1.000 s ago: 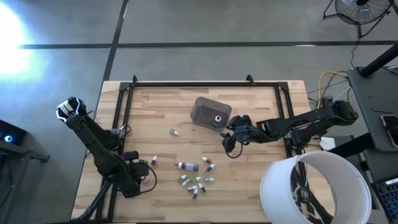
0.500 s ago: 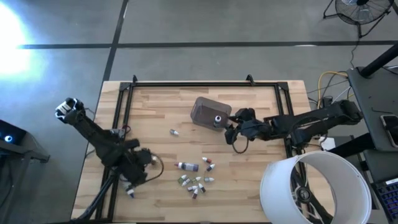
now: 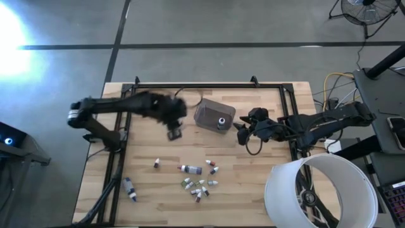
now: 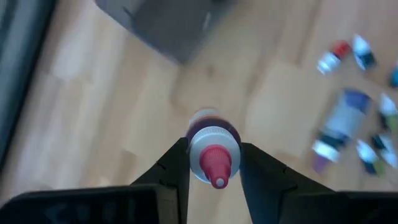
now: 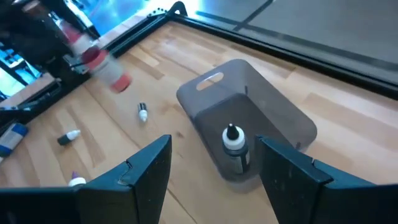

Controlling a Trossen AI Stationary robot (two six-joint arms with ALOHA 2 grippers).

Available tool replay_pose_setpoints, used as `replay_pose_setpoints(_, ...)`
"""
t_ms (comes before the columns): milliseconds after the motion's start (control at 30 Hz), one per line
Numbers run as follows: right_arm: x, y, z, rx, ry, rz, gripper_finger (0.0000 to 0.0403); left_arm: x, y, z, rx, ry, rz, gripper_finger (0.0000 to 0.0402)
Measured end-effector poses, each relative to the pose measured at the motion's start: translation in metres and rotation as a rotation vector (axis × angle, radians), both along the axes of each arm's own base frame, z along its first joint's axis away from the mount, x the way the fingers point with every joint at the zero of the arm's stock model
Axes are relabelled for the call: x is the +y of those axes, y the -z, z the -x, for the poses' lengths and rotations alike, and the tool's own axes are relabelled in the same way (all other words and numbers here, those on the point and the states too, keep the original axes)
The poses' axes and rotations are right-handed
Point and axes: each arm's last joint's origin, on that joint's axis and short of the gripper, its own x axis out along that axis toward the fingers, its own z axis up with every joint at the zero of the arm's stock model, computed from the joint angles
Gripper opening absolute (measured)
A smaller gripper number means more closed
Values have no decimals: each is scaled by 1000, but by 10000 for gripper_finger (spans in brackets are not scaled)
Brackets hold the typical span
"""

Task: Pick & Place food coloring
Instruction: Put the large pink food coloring bottle into the black bin

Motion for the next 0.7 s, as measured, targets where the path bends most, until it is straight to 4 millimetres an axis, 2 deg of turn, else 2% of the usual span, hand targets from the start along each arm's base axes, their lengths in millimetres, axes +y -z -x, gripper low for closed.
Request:
replay_pose_setpoints(100,0,1,-1,4,1,-1,221,25,-4,-27,16,28,-38,85)
replay_pose_setpoints(300,1,1,0,17,-16,16,221,58,-2,-83,28,116,-71,85)
replay_pose_setpoints(700,6,-1,30,113,-33,-2,221,92,19,-169,-7,202,-132,85)
